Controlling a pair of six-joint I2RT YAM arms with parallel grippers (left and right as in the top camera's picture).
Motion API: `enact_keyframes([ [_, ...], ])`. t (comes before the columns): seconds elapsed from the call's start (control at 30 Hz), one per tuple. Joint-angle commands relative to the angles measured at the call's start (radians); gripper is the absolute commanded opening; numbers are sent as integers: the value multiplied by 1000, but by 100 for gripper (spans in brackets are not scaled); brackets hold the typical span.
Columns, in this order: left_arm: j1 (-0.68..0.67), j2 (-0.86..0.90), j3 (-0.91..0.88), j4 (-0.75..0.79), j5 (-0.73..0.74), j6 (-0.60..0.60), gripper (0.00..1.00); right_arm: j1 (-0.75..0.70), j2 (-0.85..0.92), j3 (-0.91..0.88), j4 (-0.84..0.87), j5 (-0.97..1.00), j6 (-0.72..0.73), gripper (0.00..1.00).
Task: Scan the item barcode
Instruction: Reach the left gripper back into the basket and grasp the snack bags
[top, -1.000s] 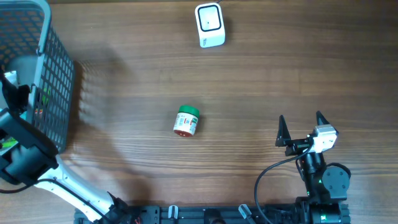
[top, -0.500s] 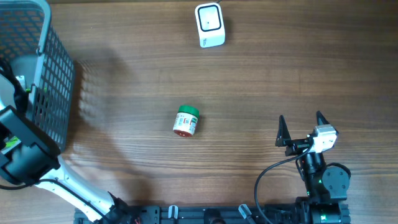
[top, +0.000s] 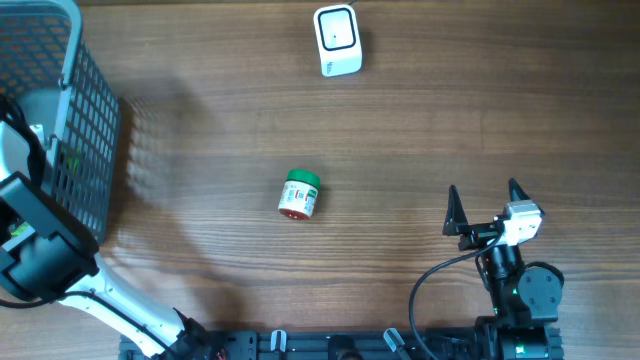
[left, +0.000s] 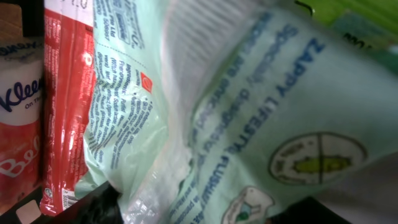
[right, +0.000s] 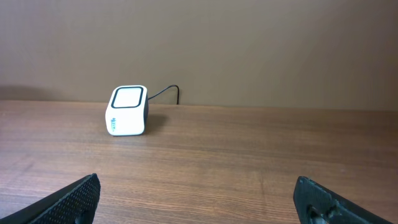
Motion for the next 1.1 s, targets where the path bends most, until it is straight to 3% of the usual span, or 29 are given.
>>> enact_keyframes([
  [0.0, 6, 50, -43, -15, 69, -5, 100, 4, -3, -1, 5, 2, -10, 100],
  [0.33, -14, 48, -42, -19, 69, -5, 100, 4, -3, -1, 5, 2, -10, 100],
  [0.67, 6, 49, -186, 83, 65, -32, 100, 4, -3, -1, 5, 2, -10, 100],
  [0.73, 11, 49, -208, 97, 66, -31, 90, 4, -3, -1, 5, 2, -10, 100],
  [0.87, 13, 49, -220, 106, 70, -32, 61, 4, -3, -1, 5, 2, -10, 100],
  [0.97, 13, 49, -220, 110, 70, -31, 48, 4, -3, -1, 5, 2, -10, 100],
  [1.03, 13, 48, -219, 113, 69, -32, 13, 4, -3, -1, 5, 2, -10, 100],
  [1.07, 13, 48, -217, 113, 69, -32, 6, 4, -3, -1, 5, 2, -10, 100],
])
